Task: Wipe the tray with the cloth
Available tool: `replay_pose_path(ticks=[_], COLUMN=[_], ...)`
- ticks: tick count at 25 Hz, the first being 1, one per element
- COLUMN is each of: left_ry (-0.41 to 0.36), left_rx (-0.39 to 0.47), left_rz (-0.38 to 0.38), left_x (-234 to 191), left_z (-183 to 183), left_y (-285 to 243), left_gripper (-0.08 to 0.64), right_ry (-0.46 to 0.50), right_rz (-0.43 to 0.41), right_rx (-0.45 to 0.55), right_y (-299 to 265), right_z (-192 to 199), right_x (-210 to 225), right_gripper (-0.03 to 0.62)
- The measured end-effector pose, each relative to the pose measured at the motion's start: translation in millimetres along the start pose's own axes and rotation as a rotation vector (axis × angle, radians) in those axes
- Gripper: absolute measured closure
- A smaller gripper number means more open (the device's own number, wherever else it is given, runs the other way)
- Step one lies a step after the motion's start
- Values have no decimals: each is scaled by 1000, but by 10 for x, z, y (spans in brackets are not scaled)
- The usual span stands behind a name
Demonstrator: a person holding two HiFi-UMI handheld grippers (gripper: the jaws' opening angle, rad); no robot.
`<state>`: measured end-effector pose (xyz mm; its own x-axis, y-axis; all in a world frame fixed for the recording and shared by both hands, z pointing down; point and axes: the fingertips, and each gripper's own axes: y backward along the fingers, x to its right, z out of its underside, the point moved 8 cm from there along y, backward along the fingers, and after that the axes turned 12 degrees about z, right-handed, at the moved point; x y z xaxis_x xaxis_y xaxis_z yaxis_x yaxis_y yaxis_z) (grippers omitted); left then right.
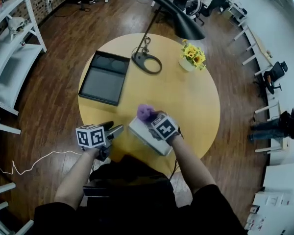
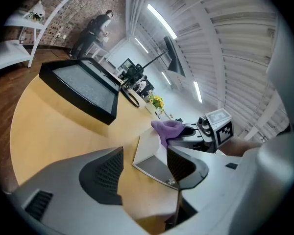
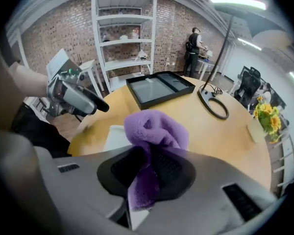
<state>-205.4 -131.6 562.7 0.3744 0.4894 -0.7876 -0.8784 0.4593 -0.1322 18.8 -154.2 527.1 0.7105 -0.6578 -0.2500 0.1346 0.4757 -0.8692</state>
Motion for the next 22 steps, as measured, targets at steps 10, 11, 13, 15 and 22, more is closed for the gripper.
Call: replay_pose_path(ticks=[10, 11, 13, 15, 22], left_ry=[34, 35, 39, 43, 7], left_rx=[-9, -7, -6, -16, -58], left_rz=[-11, -15, -18, -15, 6], left_x=[-110, -112, -111, -126, -129], left_z=[62, 56, 49, 76, 14], left_y=[155, 177, 215, 251, 342], left_gripper=[288, 290, 288, 289, 289], right_ry=[-217, -216, -199, -193, -192], right_rz=[-167, -166, -171, -223, -252], right_rx=[-3, 4, -11, -17, 0], right_y=[90, 112, 103, 106, 172], right_z=[2, -12, 28, 42, -34], right_x=[-122, -160, -221, -324, -658], right_gripper=[552, 552, 552, 554, 554])
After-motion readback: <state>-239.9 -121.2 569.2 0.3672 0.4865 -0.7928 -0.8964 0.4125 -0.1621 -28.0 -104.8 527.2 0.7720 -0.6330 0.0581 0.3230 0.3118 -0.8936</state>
